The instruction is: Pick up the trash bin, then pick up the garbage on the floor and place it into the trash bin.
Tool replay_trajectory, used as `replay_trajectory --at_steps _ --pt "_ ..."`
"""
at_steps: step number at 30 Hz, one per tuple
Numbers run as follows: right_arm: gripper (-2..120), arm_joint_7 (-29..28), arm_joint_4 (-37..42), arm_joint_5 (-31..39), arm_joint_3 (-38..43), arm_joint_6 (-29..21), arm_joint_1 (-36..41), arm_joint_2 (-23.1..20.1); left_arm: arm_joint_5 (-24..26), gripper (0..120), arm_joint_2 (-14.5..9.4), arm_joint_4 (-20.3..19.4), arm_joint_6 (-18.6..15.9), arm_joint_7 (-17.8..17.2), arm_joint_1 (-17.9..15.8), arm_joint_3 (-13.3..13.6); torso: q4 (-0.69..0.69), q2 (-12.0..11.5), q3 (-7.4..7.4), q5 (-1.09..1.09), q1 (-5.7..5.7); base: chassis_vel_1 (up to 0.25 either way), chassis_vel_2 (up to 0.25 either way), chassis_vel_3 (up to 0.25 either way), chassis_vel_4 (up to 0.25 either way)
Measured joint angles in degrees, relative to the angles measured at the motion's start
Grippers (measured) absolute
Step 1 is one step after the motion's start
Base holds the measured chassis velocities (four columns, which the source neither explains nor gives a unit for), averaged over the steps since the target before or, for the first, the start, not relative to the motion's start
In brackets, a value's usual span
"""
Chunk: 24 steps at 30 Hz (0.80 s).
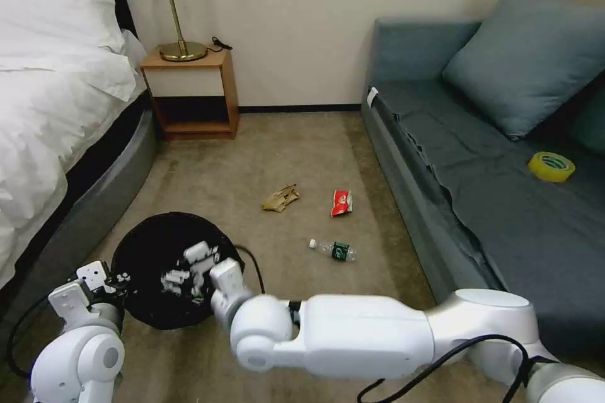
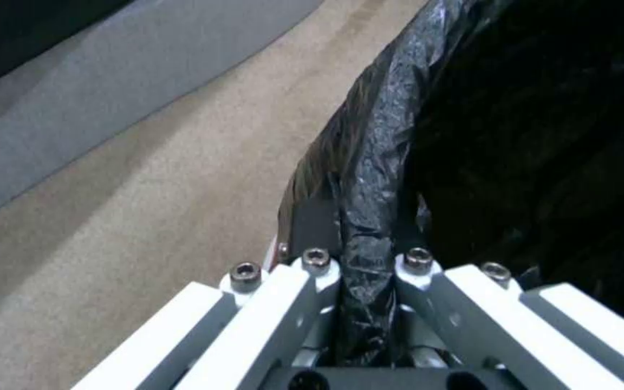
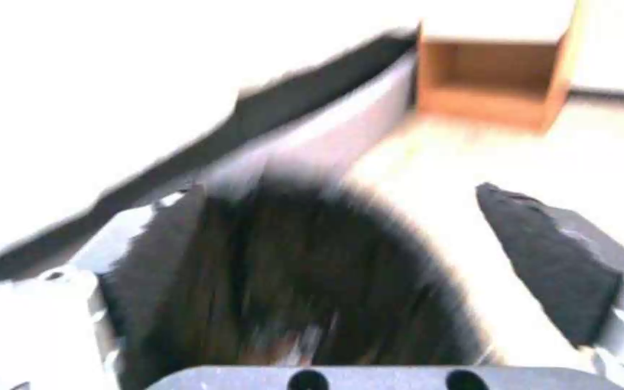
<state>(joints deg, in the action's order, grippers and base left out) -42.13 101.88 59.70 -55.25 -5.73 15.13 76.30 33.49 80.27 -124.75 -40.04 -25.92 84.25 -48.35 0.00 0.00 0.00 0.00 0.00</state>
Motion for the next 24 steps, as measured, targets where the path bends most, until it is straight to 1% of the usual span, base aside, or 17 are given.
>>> replay_trajectory --at_steps 2,4,5,6,7,9,10,12,13,14,15,18,19,20,22,23,24 --pt "100 0.79 3.01 -1.15 5.04 0.27 -0.08 -3.43 0.4 3 -0.03 -0.29 0.22 0.01 0.01 -0.05 0.01 0.0 0.0 0.02 0.0 0.0 0.0 0.0 0.0" --pt "100 2.61 7.44 -4.82 14.61 0.34 3.88 -12.68 0.84 3 -0.21 -0.52 0.35 0.03 0.19 -0.36 0.01 0.0 0.0 0.02 0.0 0.0 0.0 0.0 0.0" --pt "100 2.61 7.44 -4.82 14.61 0.34 3.88 -12.68 0.84 3 -0.21 -0.52 0.35 0.03 0.19 -0.36 0.01 0.0 0.0 0.02 0.0 0.0 0.0 0.0 0.0" --pt "100 4.28 9.18 -7.72 19.46 0.34 7.25 -17.01 0.95 3 -0.36 -0.53 0.39 0.04 0.29 -0.54 -0.04 0.0 0.0 0.02 0.0 0.0 0.0 0.0 0.0" --pt "100 5.81 11.07 -11.31 24.27 0.34 10.91 -20.21 1.04 3 -0.49 -0.54 0.47 0.08 0.33 -0.64 -0.05 0.0 0.0 0.03 0.0 0.0 0.0 0.0 0.0" --pt "100 7.88 15.16 -18.13 33.48 0.29 18.24 -24.36 1.21 3 -0.73 -0.39 0.59 0.27 0.36 -0.88 -0.05 0.0 0.0 0.04 0.0 0.0 0.0 0.0 0.0" --pt "100 7.88 15.16 -18.13 33.48 0.29 18.24 -24.36 1.21 3 -0.73 -0.39 0.59 0.27 0.36 -0.88 -0.05 0.0 0.0 0.04 0.0 0.0 0.0 0.0 0.0" --pt "100 7.96 19.55 -24.2 41.25 0.15 27.18 -27.45 1.39 3 -0.9 -0.03 0.7 0.28 0.33 -1.21 -0.02 0.01 -0.01 0.03 0.0 0.0 0.0 0.0 0.0" --pt "100 7.3 21.65 -26.85 45.09 -0.26 32.6 -28.15 1.51 3 -0.97 0.08 0.71 0.29 0.25 -1.33 -0.01 0.0 0.0 0.04 0.0 0.0 0.0 0.0 0.0" --pt "100 7.3 21.65 -26.85 45.09 -0.26 32.6 -28.15 1.51 3 -0.97 0.08 0.71 0.29 0.25 -1.33 -0.01 0.0 0.0 0.04 0.0 0.0 0.0 0.0 0.0" --pt "100 6.8 23.16 -28.65 48.61 -0.75 36.92 -28.17 1.59 3 -0.97 0.17 0.71 0.31 0.15 -1.43 -0.02 0.0 -0.01 0.04 0.0 0.0 0.0 0.0 0.0" --pt "100 5.28 27.18 -33.8 56.6 -3.19 48.33 -25.98 1.68 3 -0.99 0.58 0.76 0.35 -0.17 -1.7 -0.02 0.0 -0.01 0.02 0.0 0.0 0.0 0.0 0.0" --pt "100 5.28 27.18 -33.8 56.6 -3.19 48.33 -25.98 1.68 3 -0.99 0.58 0.76 0.35 -0.17 -1.7 -0.02 0.0 -0.01 0.02 0.0 0.0 0.0 0.0 0.0" --pt "100 5.19 27.88 -35.35 57.82 -3.47 50.79 -25.14 1.68 3 -1.0 0.71 0.78 0.36 -0.19 -1.8 -0.02 0.0 -0.01 0.02 0.0 0.0 0.0 0.0 0.0" --pt "100 5.61 28.92 -41.2 60.13 -3.52 57.83 -22.3 1.69 3 -1.06 0.93 0.93 0.41 -0.2 -2.18 -0.02 0.0 -0.01 0.01 0.0 0.0 0.0 0.0 0.0" --pt "100 5.61 28.92 -41.2 60.13 -3.52 57.83 -22.3 1.69 3 -1.06 0.93 0.93 0.41 -0.2 -2.18 -0.02 0.0 -0.01 0.01 0.0 0.0 0.0 0.0 0.0" --pt "100 5.88 29.01 -43.03 60.56 -3.33 59.47 -21.46 1.69 3 -1.07 0.94 0.96 0.43 -0.2 -2.28 -0.01 0.0 -0.01 0.01 0.0 0.0 0.0 0.0 0.0"
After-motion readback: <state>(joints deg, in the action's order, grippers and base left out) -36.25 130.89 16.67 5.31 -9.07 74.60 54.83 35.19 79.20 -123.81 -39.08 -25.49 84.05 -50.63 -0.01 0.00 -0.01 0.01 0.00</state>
